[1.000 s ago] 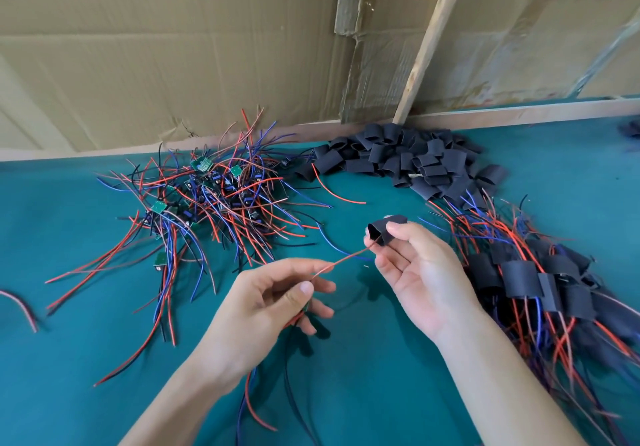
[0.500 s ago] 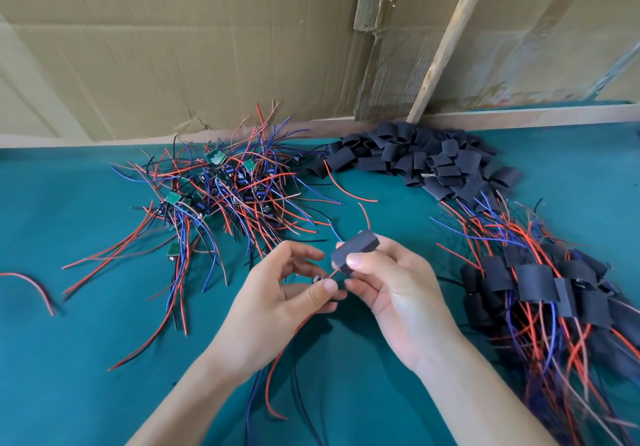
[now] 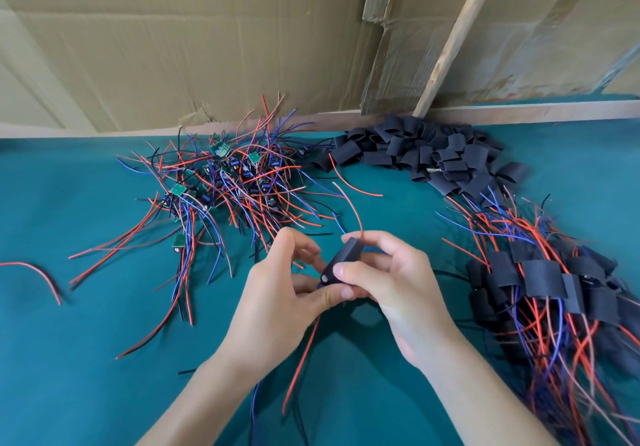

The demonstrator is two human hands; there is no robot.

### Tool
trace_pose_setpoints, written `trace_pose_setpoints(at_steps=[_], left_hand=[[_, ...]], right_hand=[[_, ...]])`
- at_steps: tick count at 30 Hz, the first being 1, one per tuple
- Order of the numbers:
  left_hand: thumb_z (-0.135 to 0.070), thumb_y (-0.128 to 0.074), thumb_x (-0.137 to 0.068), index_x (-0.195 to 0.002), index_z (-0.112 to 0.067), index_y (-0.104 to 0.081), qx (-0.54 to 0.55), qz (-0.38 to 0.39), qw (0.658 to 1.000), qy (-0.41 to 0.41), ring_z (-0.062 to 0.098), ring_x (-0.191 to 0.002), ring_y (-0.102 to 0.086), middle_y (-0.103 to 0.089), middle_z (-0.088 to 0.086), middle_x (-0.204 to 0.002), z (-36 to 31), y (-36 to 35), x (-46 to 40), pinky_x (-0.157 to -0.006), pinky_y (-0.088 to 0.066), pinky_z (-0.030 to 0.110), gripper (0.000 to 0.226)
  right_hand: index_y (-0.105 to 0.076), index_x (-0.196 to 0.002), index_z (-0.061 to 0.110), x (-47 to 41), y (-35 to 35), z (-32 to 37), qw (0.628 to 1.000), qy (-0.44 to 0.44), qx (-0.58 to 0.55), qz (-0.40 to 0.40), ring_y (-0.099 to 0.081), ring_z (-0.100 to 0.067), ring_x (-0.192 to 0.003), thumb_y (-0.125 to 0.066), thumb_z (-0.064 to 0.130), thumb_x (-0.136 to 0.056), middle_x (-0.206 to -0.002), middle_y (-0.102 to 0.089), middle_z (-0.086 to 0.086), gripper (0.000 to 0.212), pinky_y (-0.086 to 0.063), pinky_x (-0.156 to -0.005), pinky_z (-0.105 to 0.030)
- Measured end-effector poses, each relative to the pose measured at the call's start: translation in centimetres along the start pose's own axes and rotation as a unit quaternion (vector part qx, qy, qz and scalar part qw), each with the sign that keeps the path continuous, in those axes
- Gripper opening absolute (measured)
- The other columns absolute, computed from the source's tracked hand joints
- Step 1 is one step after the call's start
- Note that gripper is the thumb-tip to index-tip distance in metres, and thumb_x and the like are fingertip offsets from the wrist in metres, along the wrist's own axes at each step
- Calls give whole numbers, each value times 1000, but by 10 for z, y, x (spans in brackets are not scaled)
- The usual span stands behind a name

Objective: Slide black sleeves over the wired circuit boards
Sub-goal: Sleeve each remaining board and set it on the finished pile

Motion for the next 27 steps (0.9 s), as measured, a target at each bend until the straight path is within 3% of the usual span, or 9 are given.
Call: trace_pose_setpoints(at_steps=[2, 4, 6, 9, 12, 15, 20, 24, 27], left_hand=[[-47, -90, -66, -100, -34, -46, -42, 5, 999, -17, 12, -64, -73, -60, -19, -105, -2, -1, 2, -61, -54, 18, 57], [-28, -92, -72, -102, -34, -44, -62, 13, 997, -38, 10, -63, -73, -58, -19, -106, -3, -4, 3, -60, -53, 16, 57], [-23, -91, -74, -102, -40, -41, -86, 13, 995, -57, 9, -63, -73, -55, -21, -108, -5, -4, 4, -60, -53, 17, 59], [-31, -90, -73, -102, -51, -36, -136, 6, 987, -83, 9, -59, -69, -52, -22, -107, -10, -3, 4, -56, -47, 11, 65], [-48, -88, -70, -102, -53, -37, -163, -2, 982, -92, 10, -54, -66, -52, -21, -105, -13, 1, 4, -52, -47, 15, 61], [-65, -78, -66, -98, -50, -42, -163, -16, 982, -95, 9, -52, -63, -54, -18, -101, -14, 3, 5, -51, -51, 26, 51], [-69, -71, -71, -94, -36, -55, -190, -57, 969, -146, 8, -60, -55, -58, -16, -84, -22, 4, 8, -55, -44, 18, 43], [-50, -78, -76, -101, -38, -65, -117, -19, 985, -122, 11, -67, -66, -69, -16, -95, -24, 4, 4, -59, -48, 15, 31], [-23, -74, -80, -104, -39, -69, -49, 5, 995, -82, 17, -70, -69, -73, -13, -105, -19, 3, 4, -57, -55, 32, 30]], right_hand=[[-72, -104, 22, 1, -1, -2, 999, -12, 45, 13, -72, -32, -72, -79, 17, -67, -82, -78, -13, 38, -55, -67, -22], [-72, -103, 28, 2, -2, -2, 996, -13, 92, 19, -70, -18, -67, -78, 22, -66, -80, -78, -6, 38, -51, -63, -15], [-71, -104, 29, 3, -3, -2, 994, -11, 111, 23, -67, -13, -62, -78, 22, -65, -80, -78, -2, 40, -49, -61, -13], [-71, -105, 25, 4, -4, -3, 994, -16, 104, 36, -63, -14, -57, -77, 19, -66, -78, -77, -3, 40, -49, -61, -15], [-71, -105, 14, 3, -5, -4, 997, -38, 44, 55, -58, -19, -59, -75, 12, -69, -79, -76, -9, 36, -49, -61, -17], [-72, -102, 6, 3, -6, -4, 995, -60, -10, 74, -59, -24, -63, -74, 9, -71, -85, -76, -14, 31, -53, -61, -25], [-72, -105, 2, 4, -12, -10, 988, -106, -51, 100, -67, -26, -75, -73, 13, -73, -95, -77, -16, 34, -59, -65, -36], [-77, -100, 7, -1, -5, -11, 988, -115, -84, 58, -67, -22, -69, -71, 16, -72, -92, -74, -15, 30, -59, -65, -32], [-79, -92, 16, -1, 0, -9, 987, -116, -101, 44, -67, -22, -64, -70, 17, -71, -93, -73, -13, 22, -59, -62, -29]])
Point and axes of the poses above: each hand's wrist, its own x-axis away from the middle knuckle, its own y-axis out of the back of the hand, z = x × y, the point moved 5 cm from there along -x, towards the middle knuckle
